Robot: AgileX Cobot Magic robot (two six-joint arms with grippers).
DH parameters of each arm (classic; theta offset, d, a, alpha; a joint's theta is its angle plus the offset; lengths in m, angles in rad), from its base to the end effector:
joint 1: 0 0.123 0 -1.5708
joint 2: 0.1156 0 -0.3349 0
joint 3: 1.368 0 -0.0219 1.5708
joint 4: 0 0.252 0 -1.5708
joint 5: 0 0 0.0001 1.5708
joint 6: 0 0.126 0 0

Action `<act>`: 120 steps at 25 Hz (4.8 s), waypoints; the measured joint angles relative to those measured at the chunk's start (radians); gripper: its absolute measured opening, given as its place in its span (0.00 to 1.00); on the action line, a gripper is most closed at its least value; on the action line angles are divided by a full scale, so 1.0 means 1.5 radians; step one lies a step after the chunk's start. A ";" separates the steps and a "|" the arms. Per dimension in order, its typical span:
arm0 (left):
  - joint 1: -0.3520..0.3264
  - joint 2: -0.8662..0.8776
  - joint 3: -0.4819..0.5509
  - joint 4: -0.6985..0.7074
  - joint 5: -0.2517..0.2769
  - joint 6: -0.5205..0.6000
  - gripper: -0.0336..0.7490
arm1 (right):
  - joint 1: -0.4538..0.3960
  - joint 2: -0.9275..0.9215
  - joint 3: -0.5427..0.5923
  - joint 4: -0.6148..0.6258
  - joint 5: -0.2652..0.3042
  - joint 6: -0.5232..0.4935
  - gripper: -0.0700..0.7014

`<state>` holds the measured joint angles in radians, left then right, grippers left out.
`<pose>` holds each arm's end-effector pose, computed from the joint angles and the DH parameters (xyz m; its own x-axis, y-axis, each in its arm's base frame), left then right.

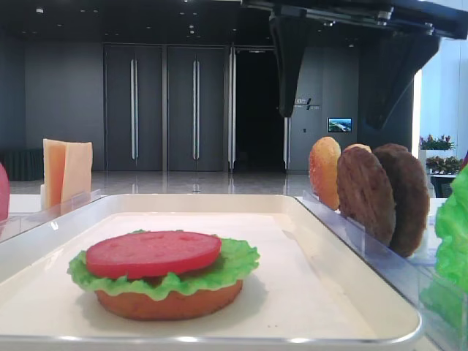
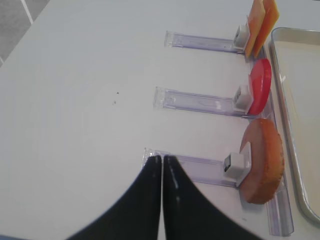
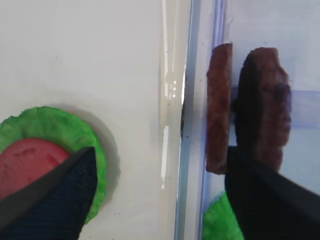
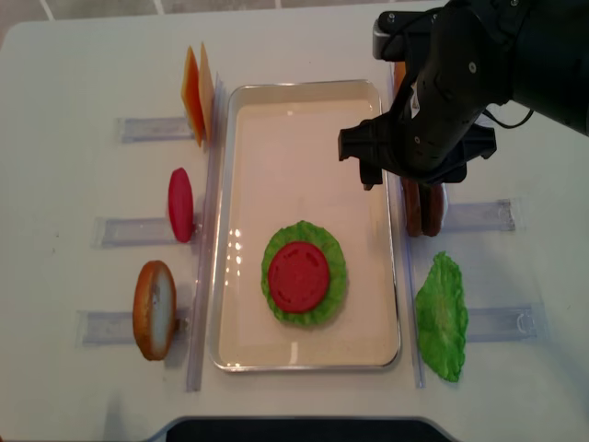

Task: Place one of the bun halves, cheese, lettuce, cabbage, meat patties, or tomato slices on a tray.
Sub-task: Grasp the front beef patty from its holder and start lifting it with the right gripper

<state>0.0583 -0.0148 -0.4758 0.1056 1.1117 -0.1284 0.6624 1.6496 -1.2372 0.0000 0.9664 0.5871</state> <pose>-0.0266 0.0104 0.2490 -0.4931 -0.1099 -0.8630 -0.1800 0.9834 -0.0224 0.2721 0.2122 0.2707 -0.9717 -0.0554 -0.2294 -0.0921 0.9840 0.1527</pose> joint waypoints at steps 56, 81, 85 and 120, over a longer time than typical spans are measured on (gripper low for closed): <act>0.000 0.000 0.000 0.000 0.000 0.000 0.04 | -0.029 0.023 0.000 0.009 -0.011 -0.020 0.78; 0.000 0.000 0.000 0.000 0.000 0.000 0.04 | -0.024 0.069 0.000 -0.075 -0.012 0.000 0.68; 0.000 0.000 0.000 0.000 0.000 0.000 0.04 | -0.024 0.069 0.000 -0.088 -0.013 0.000 0.54; 0.000 0.000 0.000 0.000 0.000 0.000 0.04 | -0.015 0.087 0.000 -0.108 0.000 -0.002 0.28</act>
<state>0.0583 -0.0148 -0.4758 0.1056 1.1117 -0.1284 0.6402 1.7798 -1.2372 -0.1626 0.9666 0.5846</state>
